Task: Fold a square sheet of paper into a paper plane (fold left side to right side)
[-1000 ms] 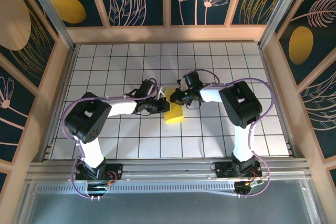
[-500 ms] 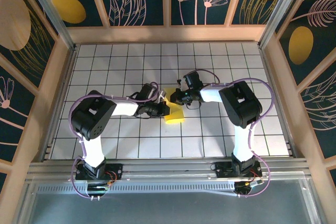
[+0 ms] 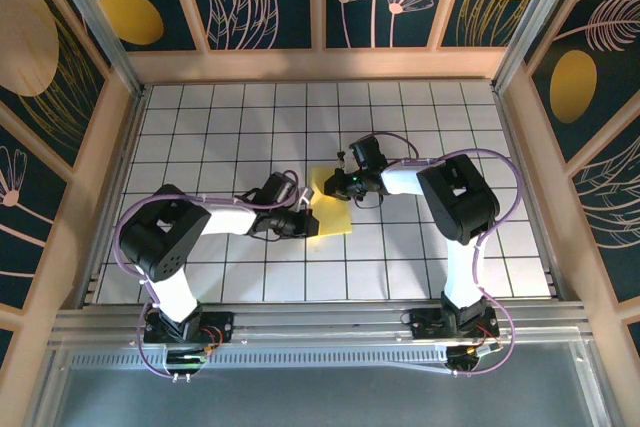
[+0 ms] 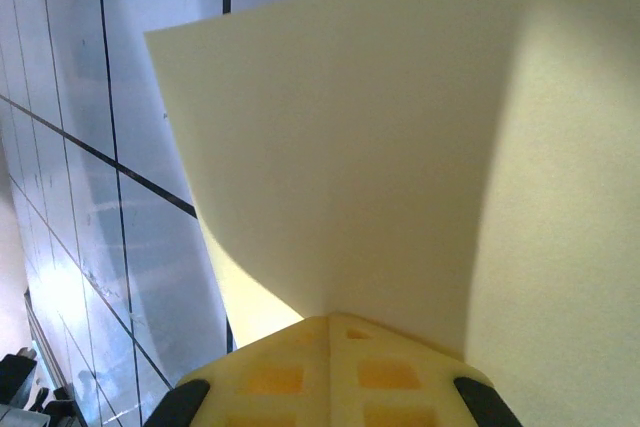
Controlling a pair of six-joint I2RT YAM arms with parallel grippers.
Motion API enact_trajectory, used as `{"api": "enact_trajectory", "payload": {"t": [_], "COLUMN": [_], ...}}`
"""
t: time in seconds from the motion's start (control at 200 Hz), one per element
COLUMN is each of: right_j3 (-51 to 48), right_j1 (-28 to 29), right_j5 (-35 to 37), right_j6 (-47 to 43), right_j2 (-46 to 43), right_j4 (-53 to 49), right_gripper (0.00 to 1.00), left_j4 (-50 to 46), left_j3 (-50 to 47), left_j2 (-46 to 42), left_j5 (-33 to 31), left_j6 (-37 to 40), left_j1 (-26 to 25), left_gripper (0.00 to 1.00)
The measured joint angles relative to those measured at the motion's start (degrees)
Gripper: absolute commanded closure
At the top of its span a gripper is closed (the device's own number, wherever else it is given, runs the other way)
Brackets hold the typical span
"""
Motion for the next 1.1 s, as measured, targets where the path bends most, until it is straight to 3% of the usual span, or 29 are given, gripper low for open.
{"api": "enact_trajectory", "payload": {"t": [0.285, 0.455, 0.666, 0.851, 1.101], "right_j3": [0.00, -0.33, -1.31, -1.36, -1.33], "right_j1": [0.00, -0.04, -0.04, -0.04, -0.04], "right_j5": [0.00, -0.17, -0.20, -0.15, -0.15], "right_j6": [-0.02, 0.00, 0.28, 0.90, 0.90], "right_j2": [0.00, -0.02, -0.37, -0.37, -0.37], "right_j4": [0.00, 0.57, 2.27, 2.36, 2.34], "right_gripper": [1.00, 1.00, 1.00, 1.00, 1.00], "left_j4": [-0.46, -6.08, -8.57, -6.73, -6.91], "left_j3": [-2.27, -2.03, 4.33, 13.00, 14.69], "left_j2": [-2.16, -4.48, -5.95, 0.07, 8.46], "left_j5": [0.39, 0.42, 1.18, 2.01, 2.29], "left_j6": [-0.02, 0.02, 0.44, 1.53, 2.38], "left_j1": [-0.17, -0.13, 4.72, 5.70, 5.70], "left_gripper": [1.00, 1.00, 1.00, 1.00, 1.00]}}
